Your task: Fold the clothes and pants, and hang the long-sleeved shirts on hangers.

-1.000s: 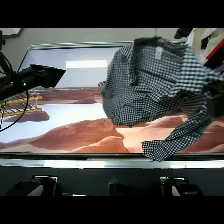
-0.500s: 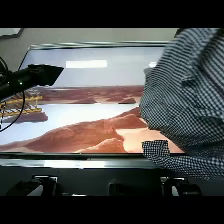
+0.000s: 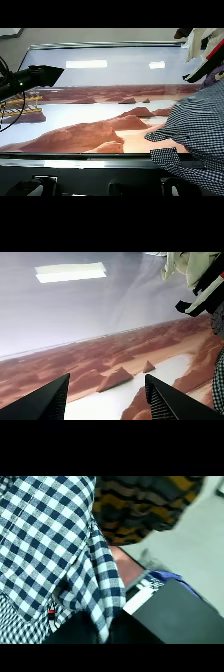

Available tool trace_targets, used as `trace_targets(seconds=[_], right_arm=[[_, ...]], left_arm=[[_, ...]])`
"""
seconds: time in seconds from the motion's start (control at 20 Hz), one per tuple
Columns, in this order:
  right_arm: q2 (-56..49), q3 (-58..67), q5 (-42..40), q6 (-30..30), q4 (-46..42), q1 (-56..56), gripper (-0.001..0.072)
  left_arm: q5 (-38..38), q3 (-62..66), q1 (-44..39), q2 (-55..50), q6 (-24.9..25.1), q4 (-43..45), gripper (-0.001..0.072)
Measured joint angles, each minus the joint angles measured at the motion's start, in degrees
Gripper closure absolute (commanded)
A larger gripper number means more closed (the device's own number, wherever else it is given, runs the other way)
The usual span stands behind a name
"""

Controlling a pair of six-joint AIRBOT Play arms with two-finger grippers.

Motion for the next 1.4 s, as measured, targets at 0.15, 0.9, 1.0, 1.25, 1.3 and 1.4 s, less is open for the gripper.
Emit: trace_targets(seconds=[0.15, 0.9, 1.0, 1.25, 1.3, 1.4], right_arm=[[-3.04, 0.46, 1.60, 0.63, -9.53, 0.00, 0.0693], [-17.99, 0.70, -11.32, 16.55, -30.36, -1.81, 0.0693], [-21.31, 0.83, -14.45, 18.40, -30.84, -6.45, 0.0693], [-28.26, 4.94, -22.27, 24.96, -34.16, -17.75, 0.0693], [-29.44, 6.27, -23.56, 25.57, -34.47, -18.78, 0.0693], [-32.04, 9.05, -25.44, 26.43, -35.50, -20.13, 0.0693]], left_arm=[[-0.04, 0.00, 0.00, -0.02, -0.02, 0.02, 0.0150], [0.50, 0.00, 0.00, -0.57, 0.00, 2.80, 0.0151], [0.52, 0.00, 0.00, -0.74, 0.00, 2.93, 0.0151], [0.55, 0.00, 0.00, -1.46, 0.00, 3.02, 0.0151], [0.57, 0.00, 0.00, -1.70, 0.00, 3.04, 0.0151], [0.59, 0.00, 0.00, -2.23, 0.00, 3.06, 0.0151]])
